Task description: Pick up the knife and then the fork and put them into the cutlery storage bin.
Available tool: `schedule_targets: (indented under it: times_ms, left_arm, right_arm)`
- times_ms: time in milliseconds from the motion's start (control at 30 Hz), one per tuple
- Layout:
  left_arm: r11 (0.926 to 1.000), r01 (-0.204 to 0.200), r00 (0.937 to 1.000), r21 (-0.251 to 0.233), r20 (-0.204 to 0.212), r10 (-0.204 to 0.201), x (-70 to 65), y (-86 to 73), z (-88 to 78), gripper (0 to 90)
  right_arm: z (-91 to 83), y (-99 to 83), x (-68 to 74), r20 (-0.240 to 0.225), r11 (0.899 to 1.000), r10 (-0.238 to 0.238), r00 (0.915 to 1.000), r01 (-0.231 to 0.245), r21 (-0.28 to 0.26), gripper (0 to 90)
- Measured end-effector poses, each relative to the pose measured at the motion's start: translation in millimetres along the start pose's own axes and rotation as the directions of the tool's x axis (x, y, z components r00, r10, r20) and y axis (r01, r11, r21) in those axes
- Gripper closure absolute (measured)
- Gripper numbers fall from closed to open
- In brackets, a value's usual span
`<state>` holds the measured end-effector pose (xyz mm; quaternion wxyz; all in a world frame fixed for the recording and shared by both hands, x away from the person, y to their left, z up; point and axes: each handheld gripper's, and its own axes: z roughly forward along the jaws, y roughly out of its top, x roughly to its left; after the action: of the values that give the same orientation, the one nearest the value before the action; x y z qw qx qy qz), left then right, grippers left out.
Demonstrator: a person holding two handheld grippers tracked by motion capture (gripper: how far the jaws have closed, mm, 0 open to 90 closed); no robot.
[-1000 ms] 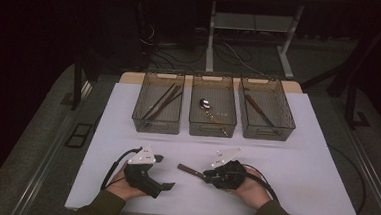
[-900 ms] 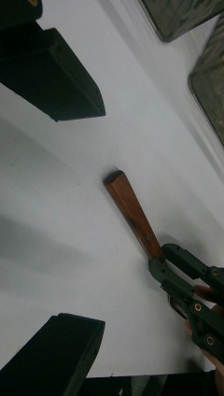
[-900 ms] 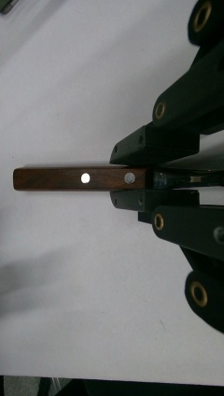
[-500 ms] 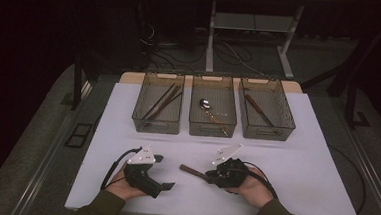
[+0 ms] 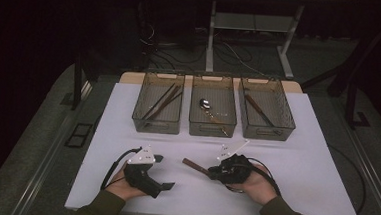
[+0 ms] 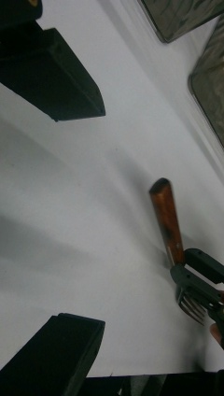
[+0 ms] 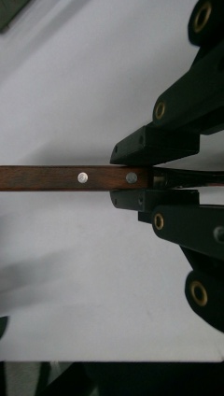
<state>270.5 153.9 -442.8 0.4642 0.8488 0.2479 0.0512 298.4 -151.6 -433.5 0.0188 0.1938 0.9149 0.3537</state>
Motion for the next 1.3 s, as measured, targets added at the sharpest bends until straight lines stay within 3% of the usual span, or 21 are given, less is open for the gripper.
schedule_targets:
  times_ms: [100, 133, 167, 200, 367, 500, 700, 767, 933, 1100, 1167, 1300]
  left_arm:
    - [1.0000, -0.001, 1.0000, 0.001, 0.000, 0.001, 0.2, 0.0, -0.1, 0.0]
    - [1.0000, -0.001, 1.0000, 0.001, 0.000, 0.001, 0.2, -0.1, 0.0, 0.0]
    - [1.0000, -0.001, 1.0000, 0.001, 0.001, 0.001, 0.3, -0.1, -0.1, 0.0]
    - [1.0000, 0.000, 1.0000, 0.000, 0.001, 0.000, 0.3, -0.1, -0.1, 0.0]
    - [1.0000, -0.001, 1.0000, 0.000, 0.001, 0.001, -0.1, 0.0, 0.0, 0.0]
    - [1.0000, -0.002, 1.0000, 0.002, 0.002, 0.002, 0.5, -0.1, 0.4, 0.0]
    - [1.0000, -0.005, 1.0000, 0.001, 0.002, 0.005, 0.7, 0.0, 0.0, 0.0]
    - [1.0000, -0.004, 1.0000, -0.001, 0.003, 0.004, 0.7, -0.2, 0.1, 0.0]
    - [1.0000, -0.007, 1.0000, 0.005, 0.004, 0.007, 0.5, 0.0, 1.0, 0.0]
    - [1.0000, -0.007, 1.0000, 0.004, 0.004, 0.007, 0.8, 0.1, 1.1, 0.0]
    - [1.0000, -0.006, 1.0000, 0.001, 0.004, 0.006, 1.0, 0.0, 0.9, 0.0]
    - [1.0000, -0.007, 1.0000, 0.001, 0.004, 0.007, 0.7, -0.1, 0.3, 0.0]
  right_arm:
    - [6.2, 0.5, 3.9, -0.005, 0.999, -0.017, 0.9998, 0.017, 0.036, 76.9]
    - [8.1, 0.8, 2.7, 0.002, 0.997, -0.058, 0.9983, 0.058, 0.055, 76.8]
    - [9.9, 2.1, 4.3, 0.002, 0.995, -0.058, 0.9983, 0.057, 0.077, 76.8]
    - [10.8, 3.7, 3.7, -0.001, 0.993, -0.087, 0.9962, 0.087, 0.085, 76.8]
    - [12.9, 11.9, 4.7, -0.001, 0.984, -0.101, 0.9949, 0.100, 0.144, 75.8]
    - [14.6, 17.1, 0.9, -0.029, 0.978, -0.098, 0.9947, 0.102, 0.182, 74.3]
    - [22.3, 39.8, 4.3, -0.045, 0.920, -0.151, 0.9875, 0.157, 0.358, 73.6]
    - [24.2, 43.5, 5.1, -0.036, 0.909, -0.158, 0.9867, 0.160, 0.386, 75.0]
    - [25.8, 46.2, 6.9, -0.031, 0.898, -0.163, 0.9861, 0.161, 0.409, 75.1]
    - [30.1, 53.4, 10.1, -0.027, 0.867, -0.188, 0.9817, 0.179, 0.464, 76.1]
    - [31.0, 54.6, 10.4, -0.028, 0.861, -0.200, 0.9794, 0.189, 0.472, 76.5]
    - [30.2, 54.5, 10.3, -0.024, 0.865, -0.192, 0.9811, 0.181, 0.468, 76.6]
